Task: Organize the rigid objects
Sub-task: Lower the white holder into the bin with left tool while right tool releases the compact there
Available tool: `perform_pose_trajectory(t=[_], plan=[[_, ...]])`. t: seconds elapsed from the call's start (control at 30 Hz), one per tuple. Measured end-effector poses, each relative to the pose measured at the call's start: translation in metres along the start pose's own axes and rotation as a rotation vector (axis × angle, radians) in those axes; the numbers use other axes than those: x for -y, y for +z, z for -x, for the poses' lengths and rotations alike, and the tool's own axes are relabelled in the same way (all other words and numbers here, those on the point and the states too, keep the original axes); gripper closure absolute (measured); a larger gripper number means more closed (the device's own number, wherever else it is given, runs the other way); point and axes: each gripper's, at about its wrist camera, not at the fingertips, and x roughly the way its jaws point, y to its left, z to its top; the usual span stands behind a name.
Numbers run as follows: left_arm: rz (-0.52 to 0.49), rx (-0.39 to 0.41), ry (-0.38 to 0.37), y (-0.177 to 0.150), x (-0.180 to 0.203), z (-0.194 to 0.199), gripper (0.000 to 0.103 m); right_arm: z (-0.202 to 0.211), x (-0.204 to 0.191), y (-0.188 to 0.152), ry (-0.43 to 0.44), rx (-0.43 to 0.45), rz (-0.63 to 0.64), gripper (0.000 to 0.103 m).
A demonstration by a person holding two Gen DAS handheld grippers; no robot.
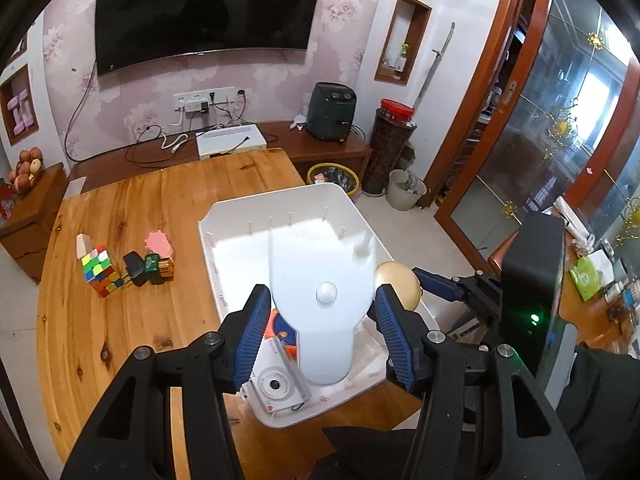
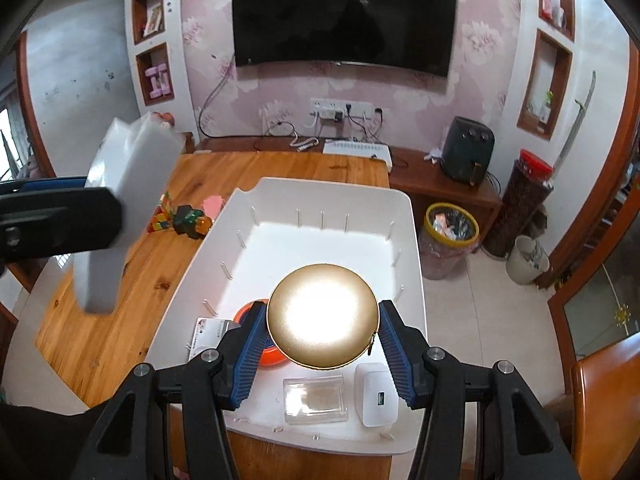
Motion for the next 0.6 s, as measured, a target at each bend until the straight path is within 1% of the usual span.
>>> perform_pose_trajectory(t=[0.1,0.13,0.47,0.53,0.6], plan=[[0.009,0.023,0.028,-0.001,-0.004,0.009,0.034,-0.007,-0.001,0.001,-0.003,-0.029,-0.012,0.047],[0.012,0.028,0.034,-0.001,-0.006,0.01,0.034,-0.01,-0.002,0.001,-0.002,-0.038,-0.015,0.047],[0.055,0.018,0.105,-0.008,-0.02,0.012,0.033,-0.019,-0.014,-0.005,0.019,-0.101,-0.003,0.047],[0.059,0.017,0.115,-0.009,-0.02,0.013,0.033,-0.019,-0.013,-0.006,0.02,-0.103,-0.007,0.045],[0.064,0.014,0.137,-0.01,-0.022,0.014,0.033,-0.018,-0.012,-0.005,0.021,-0.098,-0.008,0.039]])
